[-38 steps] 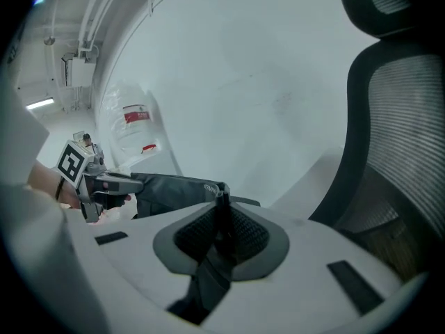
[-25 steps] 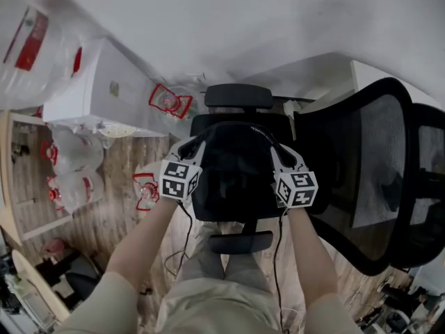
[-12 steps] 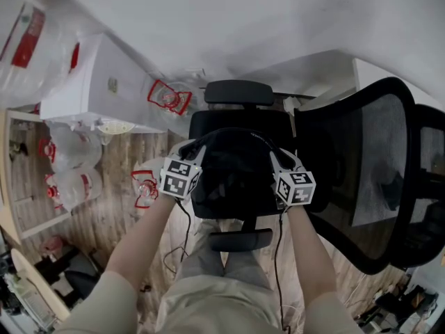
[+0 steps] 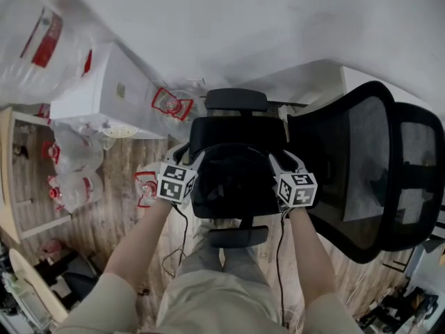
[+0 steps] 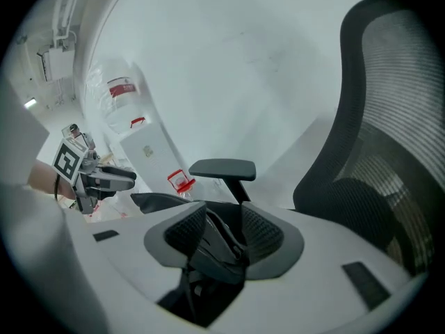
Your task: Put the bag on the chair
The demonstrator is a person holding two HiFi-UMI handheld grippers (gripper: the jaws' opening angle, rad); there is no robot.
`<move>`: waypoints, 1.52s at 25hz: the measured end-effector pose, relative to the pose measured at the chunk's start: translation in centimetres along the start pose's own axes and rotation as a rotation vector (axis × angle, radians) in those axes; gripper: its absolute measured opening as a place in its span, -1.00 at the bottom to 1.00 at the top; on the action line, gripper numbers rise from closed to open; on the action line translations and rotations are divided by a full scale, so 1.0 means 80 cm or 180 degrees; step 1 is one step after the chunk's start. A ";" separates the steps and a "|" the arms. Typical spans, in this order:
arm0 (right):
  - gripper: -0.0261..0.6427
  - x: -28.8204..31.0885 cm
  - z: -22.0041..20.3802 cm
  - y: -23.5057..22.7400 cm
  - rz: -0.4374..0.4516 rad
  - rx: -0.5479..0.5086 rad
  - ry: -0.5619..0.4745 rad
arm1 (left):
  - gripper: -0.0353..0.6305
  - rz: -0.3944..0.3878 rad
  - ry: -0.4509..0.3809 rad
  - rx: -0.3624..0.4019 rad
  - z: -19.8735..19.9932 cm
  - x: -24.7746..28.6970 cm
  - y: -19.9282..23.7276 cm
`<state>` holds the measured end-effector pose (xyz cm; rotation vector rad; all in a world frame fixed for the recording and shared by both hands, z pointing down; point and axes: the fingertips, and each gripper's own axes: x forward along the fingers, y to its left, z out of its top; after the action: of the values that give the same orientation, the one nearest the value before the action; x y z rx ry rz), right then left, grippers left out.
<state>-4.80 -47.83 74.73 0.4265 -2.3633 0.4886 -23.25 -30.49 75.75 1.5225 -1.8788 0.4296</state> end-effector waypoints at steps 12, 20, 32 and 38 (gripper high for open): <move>-0.73 -0.133 0.132 0.084 0.0190 -0.0270 -0.0656 | -0.49 -0.0103 -0.0564 0.0021 0.091 -0.120 -0.026; -0.79 -0.232 0.213 0.132 0.0378 -0.0431 -0.1095 | -0.67 -0.0075 -0.1146 0.0287 0.181 -0.220 -0.054; -0.83 -0.391 0.302 0.227 0.0790 -0.0664 -0.1796 | -0.76 -0.0059 -0.1746 0.0530 0.273 -0.364 -0.096; -0.85 -0.449 0.315 0.255 0.0803 -0.0664 -0.2068 | -0.78 -0.0012 -0.2062 0.0553 0.293 -0.435 -0.112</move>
<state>-1.65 -35.22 28.09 0.2047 -3.0831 0.2247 -18.32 -22.18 33.95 1.9428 -2.3671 0.0944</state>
